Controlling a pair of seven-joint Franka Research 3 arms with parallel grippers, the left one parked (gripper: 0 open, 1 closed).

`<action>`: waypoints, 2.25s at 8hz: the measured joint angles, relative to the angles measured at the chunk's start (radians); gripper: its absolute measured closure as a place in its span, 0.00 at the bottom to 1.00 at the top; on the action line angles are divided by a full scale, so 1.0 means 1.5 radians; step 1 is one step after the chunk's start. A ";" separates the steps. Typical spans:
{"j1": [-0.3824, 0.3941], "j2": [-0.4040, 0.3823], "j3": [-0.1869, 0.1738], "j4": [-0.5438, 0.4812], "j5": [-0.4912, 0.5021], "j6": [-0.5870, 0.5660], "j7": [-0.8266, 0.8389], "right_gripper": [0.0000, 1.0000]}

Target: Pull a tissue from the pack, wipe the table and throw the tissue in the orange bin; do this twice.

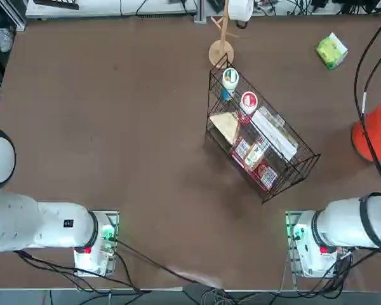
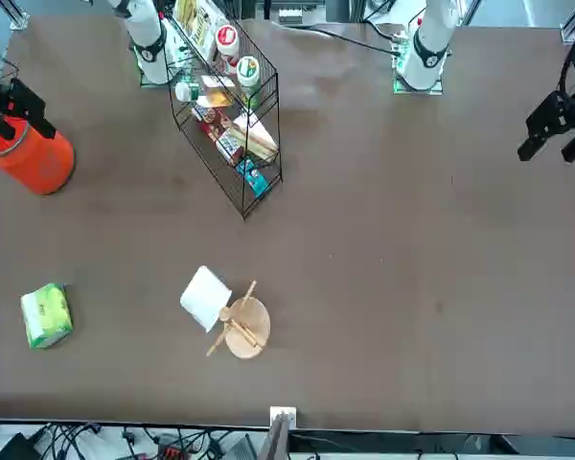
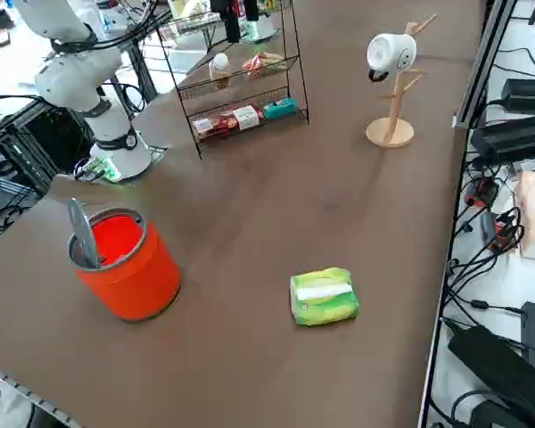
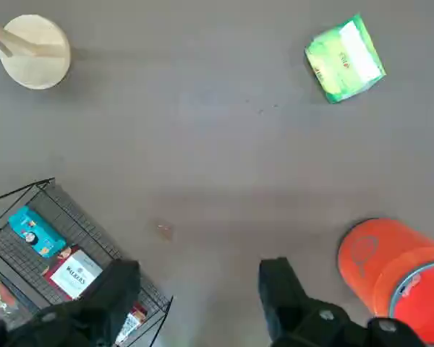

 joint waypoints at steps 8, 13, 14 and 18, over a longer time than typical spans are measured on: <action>-0.003 0.002 -0.001 0.000 0.000 0.000 0.000 0.00; -0.074 0.130 -0.016 0.051 0.000 0.107 -0.046 0.00; -0.085 0.178 -0.017 0.088 0.000 0.122 -0.075 0.00; -0.132 0.327 -0.018 0.146 0.000 0.265 -0.237 0.00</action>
